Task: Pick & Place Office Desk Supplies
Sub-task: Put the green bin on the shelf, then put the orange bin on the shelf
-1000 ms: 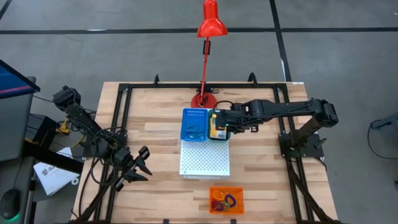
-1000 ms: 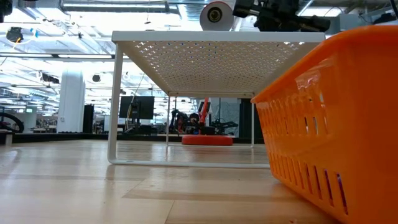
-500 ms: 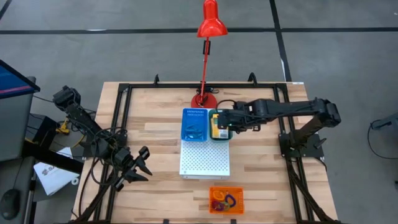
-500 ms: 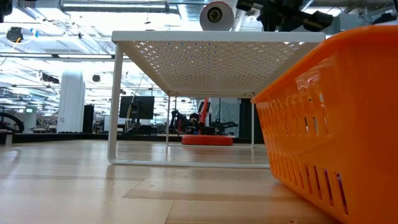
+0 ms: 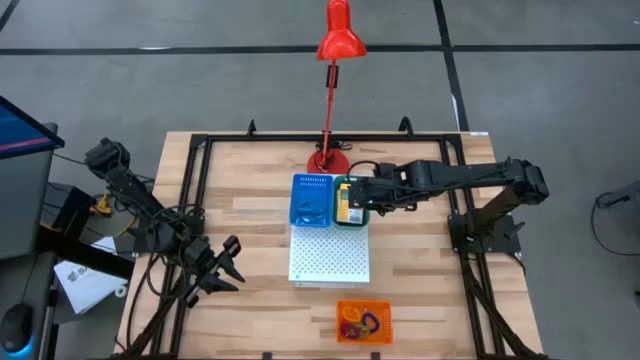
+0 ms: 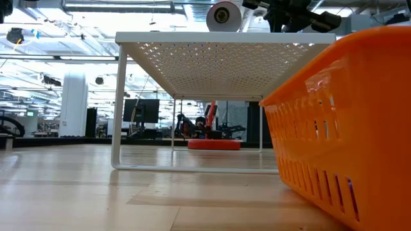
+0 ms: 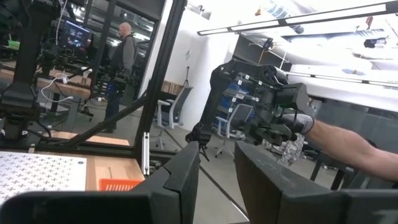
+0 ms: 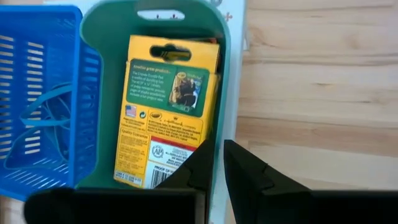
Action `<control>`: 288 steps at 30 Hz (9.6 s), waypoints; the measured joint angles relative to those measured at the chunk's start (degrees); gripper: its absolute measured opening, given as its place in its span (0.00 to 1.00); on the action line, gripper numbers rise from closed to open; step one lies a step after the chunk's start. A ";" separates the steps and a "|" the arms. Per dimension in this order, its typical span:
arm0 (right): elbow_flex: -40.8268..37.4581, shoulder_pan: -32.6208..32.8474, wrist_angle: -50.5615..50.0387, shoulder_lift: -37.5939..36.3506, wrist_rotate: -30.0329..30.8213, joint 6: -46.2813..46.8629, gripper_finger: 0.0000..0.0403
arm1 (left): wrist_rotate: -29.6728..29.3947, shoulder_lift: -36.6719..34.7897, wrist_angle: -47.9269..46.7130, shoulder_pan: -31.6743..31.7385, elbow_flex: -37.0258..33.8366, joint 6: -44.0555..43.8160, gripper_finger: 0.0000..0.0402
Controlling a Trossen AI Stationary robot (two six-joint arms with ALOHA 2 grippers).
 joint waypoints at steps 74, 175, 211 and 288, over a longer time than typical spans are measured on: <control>0.02 55.21 9.50 23.35 19.65 38.82 0.46 | -8.79 2.16 5.12 -0.13 0.02 11.85 0.25; 2.10 51.36 42.50 26.66 17.07 -39.86 0.01 | -5.88 2.16 4.62 -0.14 0.02 11.80 0.25; 31.18 44.75 16.81 26.66 17.02 -54.97 0.01 | -3.59 2.18 4.84 -0.14 0.02 11.84 0.25; 29.07 32.33 0.31 29.94 20.60 -65.67 0.01 | -0.98 2.18 3.28 -0.13 0.00 12.48 0.25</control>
